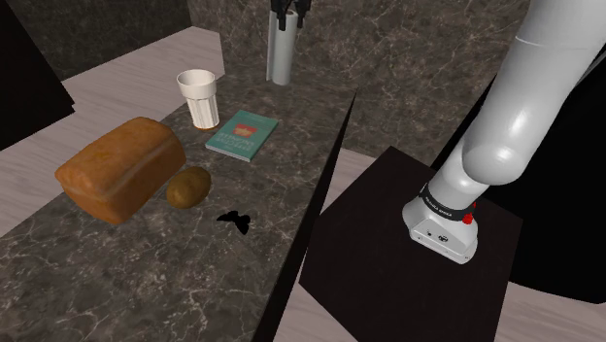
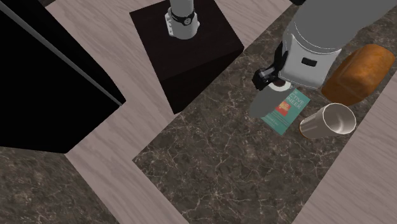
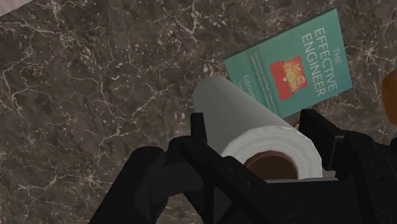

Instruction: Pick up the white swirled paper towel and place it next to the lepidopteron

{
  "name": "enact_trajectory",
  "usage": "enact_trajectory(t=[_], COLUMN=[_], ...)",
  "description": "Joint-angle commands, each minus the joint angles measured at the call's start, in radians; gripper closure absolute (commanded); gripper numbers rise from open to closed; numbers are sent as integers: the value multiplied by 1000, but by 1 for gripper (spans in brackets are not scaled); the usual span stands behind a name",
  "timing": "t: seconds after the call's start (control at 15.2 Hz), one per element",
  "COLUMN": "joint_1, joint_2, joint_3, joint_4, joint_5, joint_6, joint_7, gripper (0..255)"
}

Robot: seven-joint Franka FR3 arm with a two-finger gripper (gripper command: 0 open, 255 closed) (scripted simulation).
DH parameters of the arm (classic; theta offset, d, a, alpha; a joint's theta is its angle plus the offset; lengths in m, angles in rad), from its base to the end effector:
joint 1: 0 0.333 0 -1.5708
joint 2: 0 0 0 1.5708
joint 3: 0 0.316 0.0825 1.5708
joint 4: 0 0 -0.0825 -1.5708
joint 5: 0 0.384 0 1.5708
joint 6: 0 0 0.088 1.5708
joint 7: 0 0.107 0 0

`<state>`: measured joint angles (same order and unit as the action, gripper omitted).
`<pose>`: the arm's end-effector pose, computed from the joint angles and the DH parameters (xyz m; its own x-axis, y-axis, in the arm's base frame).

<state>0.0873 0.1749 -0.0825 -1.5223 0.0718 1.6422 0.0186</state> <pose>0.6094 0.0140 0.5521 0.9983 -0.0184 -0.0555 -0.0215 -0.9982 -0.0558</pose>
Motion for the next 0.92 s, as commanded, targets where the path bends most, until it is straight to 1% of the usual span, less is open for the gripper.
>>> enact_trajectory(t=[0.0,0.4,0.86], joint_1=[23,90,166], joint_2=[-34,-119,-174], joint_3=[15,69,141], joint_4=[-22,-61,-47], joint_5=[-3,-6,-1], joint_6=[-10,-48,-106], joint_7=[40,163,316], gripper=[255,255,255])
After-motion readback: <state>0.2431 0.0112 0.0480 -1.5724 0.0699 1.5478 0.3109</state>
